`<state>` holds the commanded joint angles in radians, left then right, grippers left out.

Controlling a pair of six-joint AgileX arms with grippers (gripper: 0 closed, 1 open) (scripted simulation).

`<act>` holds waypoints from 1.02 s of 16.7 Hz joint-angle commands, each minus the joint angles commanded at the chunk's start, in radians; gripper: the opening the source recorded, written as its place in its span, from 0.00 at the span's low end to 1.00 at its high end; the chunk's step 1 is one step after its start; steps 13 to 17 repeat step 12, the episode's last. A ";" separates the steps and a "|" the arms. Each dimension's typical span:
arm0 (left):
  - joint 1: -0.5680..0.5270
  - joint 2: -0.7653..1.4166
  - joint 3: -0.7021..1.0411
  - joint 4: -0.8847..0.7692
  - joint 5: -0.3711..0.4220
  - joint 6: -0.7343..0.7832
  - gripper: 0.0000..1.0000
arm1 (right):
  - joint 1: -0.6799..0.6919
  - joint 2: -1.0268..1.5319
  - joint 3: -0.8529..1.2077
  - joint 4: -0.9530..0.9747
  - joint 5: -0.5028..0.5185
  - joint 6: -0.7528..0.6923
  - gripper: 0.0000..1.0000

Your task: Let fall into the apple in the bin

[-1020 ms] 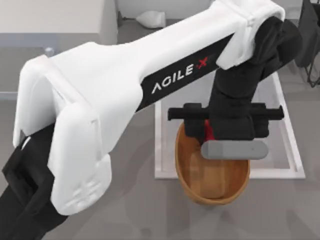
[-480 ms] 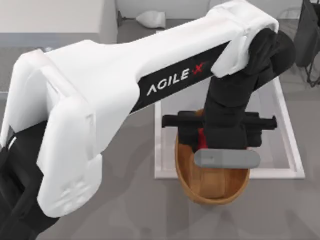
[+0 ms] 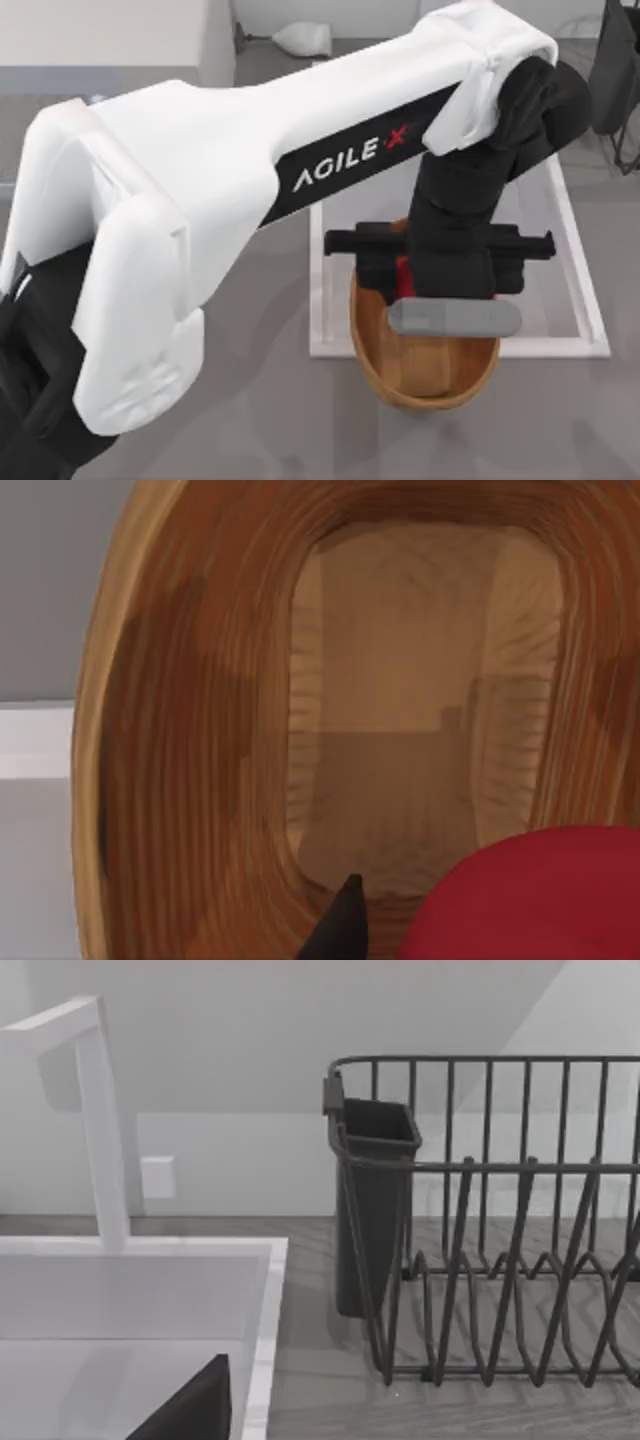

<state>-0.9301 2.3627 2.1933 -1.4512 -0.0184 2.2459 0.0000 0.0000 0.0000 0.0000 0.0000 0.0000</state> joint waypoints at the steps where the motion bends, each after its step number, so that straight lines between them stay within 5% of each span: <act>1: 0.000 0.000 0.000 0.000 0.000 0.000 0.60 | 0.000 0.000 0.000 0.000 0.000 0.000 1.00; 6: 0.000 0.000 0.000 0.000 0.000 0.000 0.98 | 0.000 0.000 0.000 0.000 0.000 0.000 1.00; 17: 0.000 0.000 0.000 0.000 0.000 0.000 1.00 | 0.000 0.000 0.000 0.000 0.000 0.000 1.00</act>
